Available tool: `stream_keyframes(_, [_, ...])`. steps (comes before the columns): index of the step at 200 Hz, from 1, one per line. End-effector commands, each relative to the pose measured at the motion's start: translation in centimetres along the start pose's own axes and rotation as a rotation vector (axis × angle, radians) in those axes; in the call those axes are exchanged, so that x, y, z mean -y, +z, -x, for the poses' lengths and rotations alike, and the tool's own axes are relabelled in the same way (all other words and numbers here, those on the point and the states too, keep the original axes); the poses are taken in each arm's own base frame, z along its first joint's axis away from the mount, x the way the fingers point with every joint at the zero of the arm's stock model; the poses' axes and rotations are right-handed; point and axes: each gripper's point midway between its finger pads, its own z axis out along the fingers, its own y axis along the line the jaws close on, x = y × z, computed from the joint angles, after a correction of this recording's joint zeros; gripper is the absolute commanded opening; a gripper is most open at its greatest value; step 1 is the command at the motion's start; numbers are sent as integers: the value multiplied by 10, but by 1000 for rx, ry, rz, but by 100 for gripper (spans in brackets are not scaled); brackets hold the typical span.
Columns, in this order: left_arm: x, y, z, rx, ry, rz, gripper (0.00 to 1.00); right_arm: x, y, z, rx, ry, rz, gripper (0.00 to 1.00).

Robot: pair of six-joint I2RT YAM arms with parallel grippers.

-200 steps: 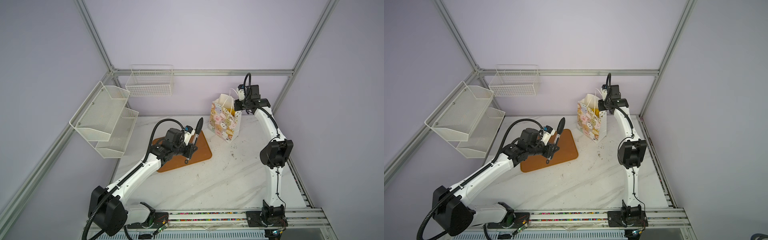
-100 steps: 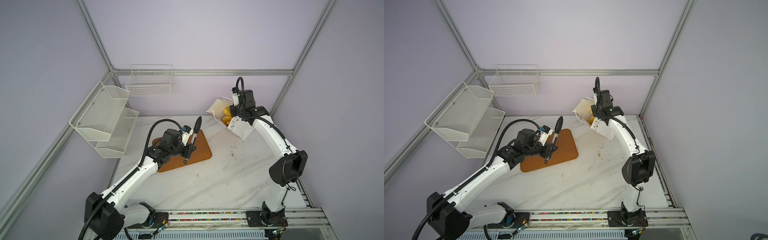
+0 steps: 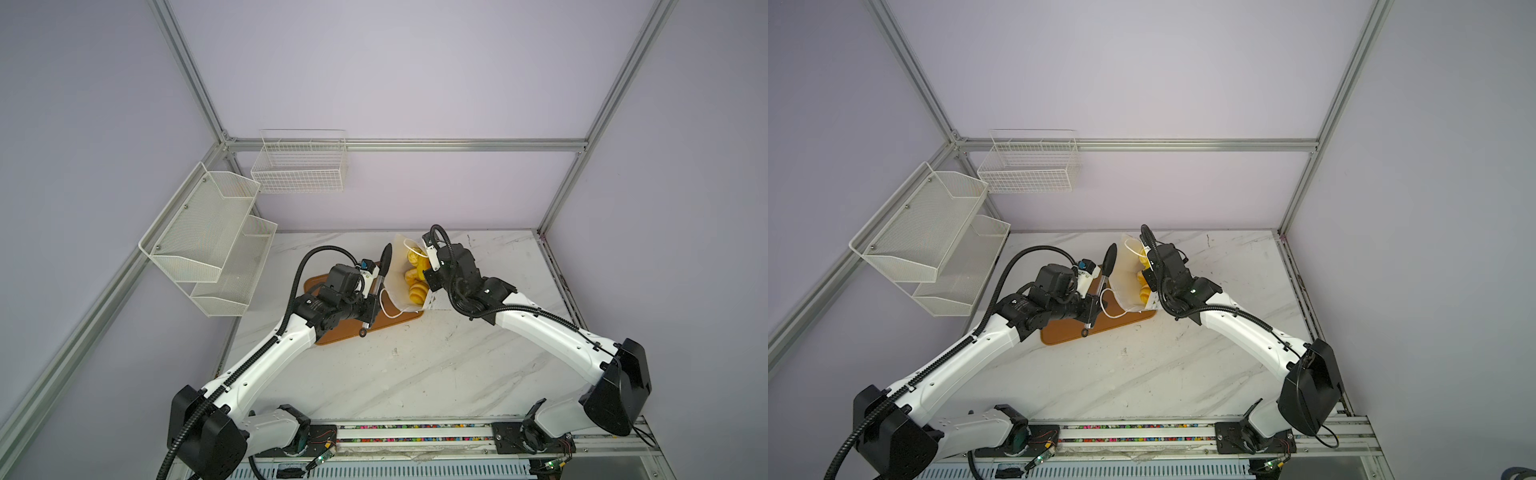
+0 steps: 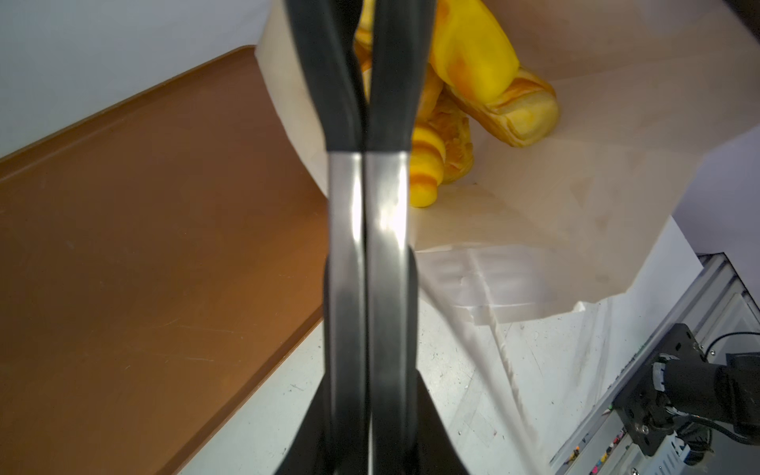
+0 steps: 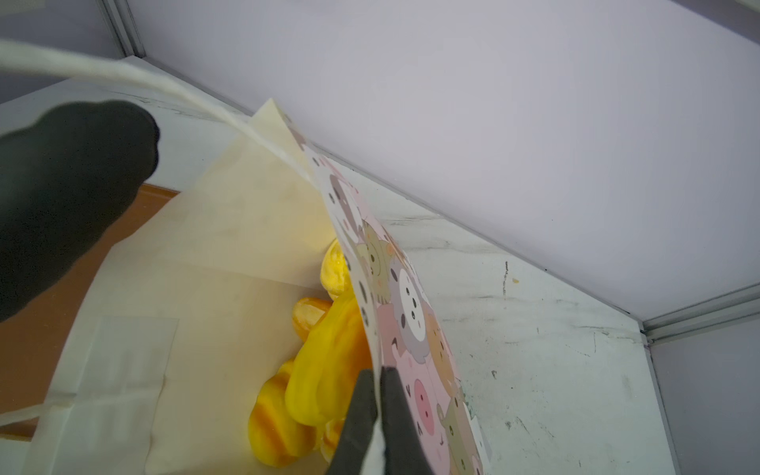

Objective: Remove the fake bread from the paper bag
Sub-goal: 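Tilt the bag toward the left gripper's tongs with the right gripper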

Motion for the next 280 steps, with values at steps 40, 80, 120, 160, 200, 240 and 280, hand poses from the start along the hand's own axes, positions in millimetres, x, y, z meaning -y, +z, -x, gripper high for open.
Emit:
stream_keyframes(40, [-27, -37, -22, 6, -46, 153, 0, 0, -14, 1, 38, 59, 22, 0])
stream_keyframes(80, [-29, -69, -15, 76, -14, 187, 0, -2, -21, -2, 62, 86, 47, 0])
stream_keyframes(120, [2, -84, -5, 23, 89, 57, 0, 0, -29, -4, 80, 94, 58, 0])
stream_keyframes(160, [32, -90, -8, -89, 219, 15, 0, 2, -36, -5, 105, 120, 66, 0])
stream_keyframes(200, [42, -105, -18, -206, 270, 20, 0, 6, -39, -9, 113, 129, 51, 0])
stream_keyframes(240, [70, -102, -12, -265, 196, -96, 12, 13, -39, -18, 90, 86, 2, 0])
stream_keyframes(280, [91, -90, -4, -292, 176, -118, 23, 22, -47, -26, 99, 70, -27, 0])
